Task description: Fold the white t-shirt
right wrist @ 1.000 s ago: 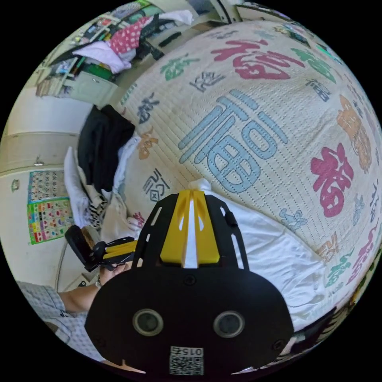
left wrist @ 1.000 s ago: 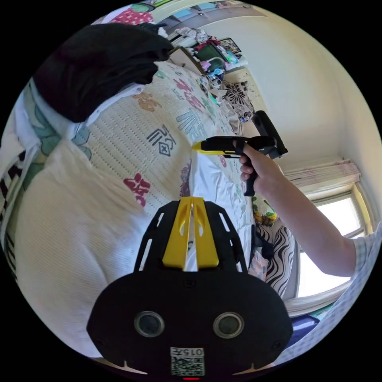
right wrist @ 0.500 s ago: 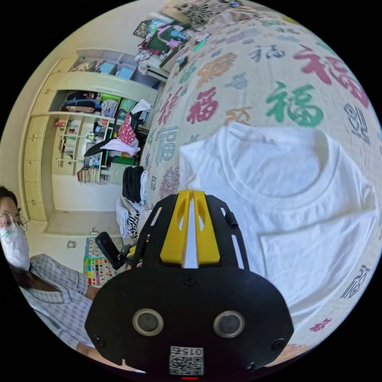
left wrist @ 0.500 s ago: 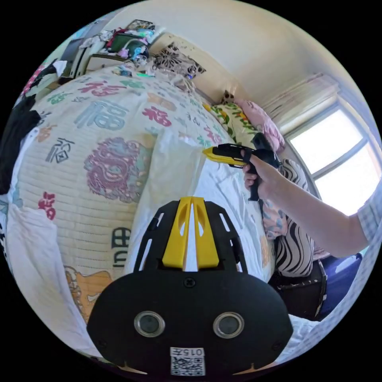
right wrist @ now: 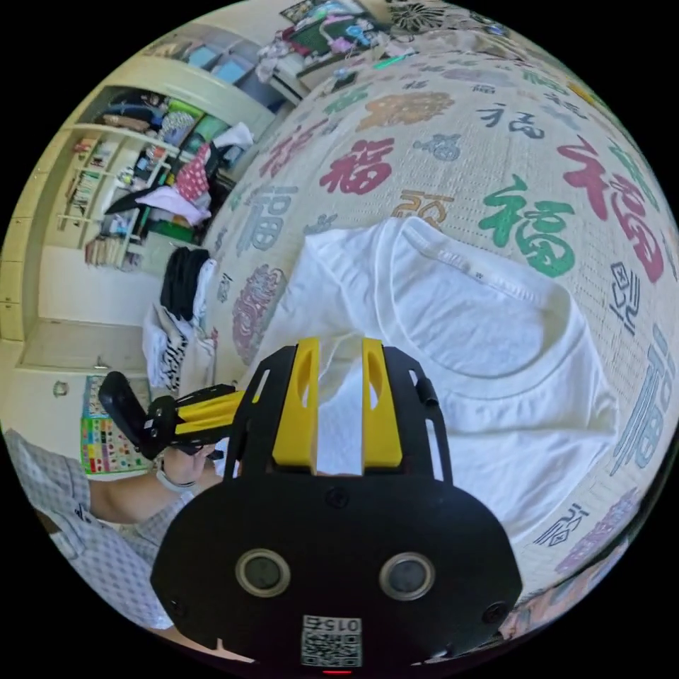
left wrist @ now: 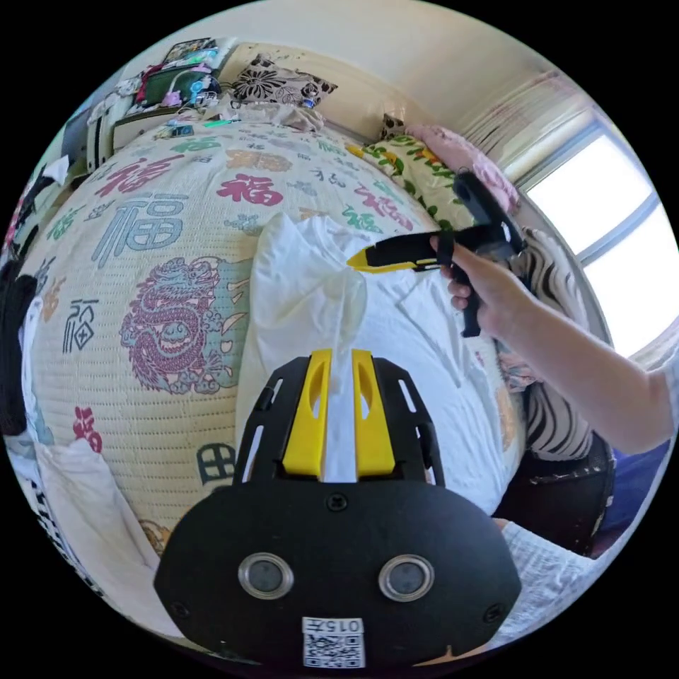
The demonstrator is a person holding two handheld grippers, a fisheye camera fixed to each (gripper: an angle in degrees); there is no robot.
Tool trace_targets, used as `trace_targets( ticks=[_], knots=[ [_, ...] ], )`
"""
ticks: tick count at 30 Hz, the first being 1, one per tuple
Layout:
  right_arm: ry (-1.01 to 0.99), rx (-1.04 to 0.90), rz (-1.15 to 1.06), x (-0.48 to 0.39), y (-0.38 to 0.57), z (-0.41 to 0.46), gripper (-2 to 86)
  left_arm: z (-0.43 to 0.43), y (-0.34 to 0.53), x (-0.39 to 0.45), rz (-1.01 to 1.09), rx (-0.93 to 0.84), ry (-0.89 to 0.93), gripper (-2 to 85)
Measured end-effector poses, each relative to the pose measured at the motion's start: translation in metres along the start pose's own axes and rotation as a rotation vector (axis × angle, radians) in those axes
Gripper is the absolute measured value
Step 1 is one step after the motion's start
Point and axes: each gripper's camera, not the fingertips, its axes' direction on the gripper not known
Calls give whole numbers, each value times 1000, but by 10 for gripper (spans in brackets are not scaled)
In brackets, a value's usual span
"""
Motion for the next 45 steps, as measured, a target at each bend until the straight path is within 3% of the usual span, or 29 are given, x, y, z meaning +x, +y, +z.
trace_targets(
  ticks=[2,4,7,11,17,21,25,28,30,33,36,38,41,45],
  knots=[
    [57,-70,9,-2,-10,8,67,25,-7,8,38,-85,-77,23],
    [-11,-91,34,4,-12,5,21,35,-9,12,48,-113,-70,3],
    [-88,-66,65,12,-1,-13,5,30,-6,17,33,-63,-40,-6],
    [-78,-63,69,17,22,-33,0,26,0,23,9,-24,12,-8],
    [-139,-133,111,26,49,-45,5,50,-1,29,-7,-100,16,-1],
    [-24,-70,93,12,58,-74,29,45,-16,47,81,-23,-29,34],
    [-2,52,43,-7,59,-104,35,72,-34,48,89,-72,-19,38],
    [-61,-20,3,-13,52,-96,13,90,-37,39,31,-130,13,10],
    [7,-79,24,-11,53,-87,3,92,-37,36,9,-145,33,1],
    [-43,-49,65,-5,64,-97,-1,95,-41,34,0,-206,58,-2],
    [-97,57,61,1,84,-133,5,92,-55,37,56,-272,131,9],
    [-101,94,13,6,95,-159,16,76,-83,38,148,-172,174,50],
    [31,91,-7,24,107,-198,64,69,-138,29,229,-76,88,102],
    [150,25,14,47,117,-225,125,98,-202,15,274,-122,65,123]
  ],
)
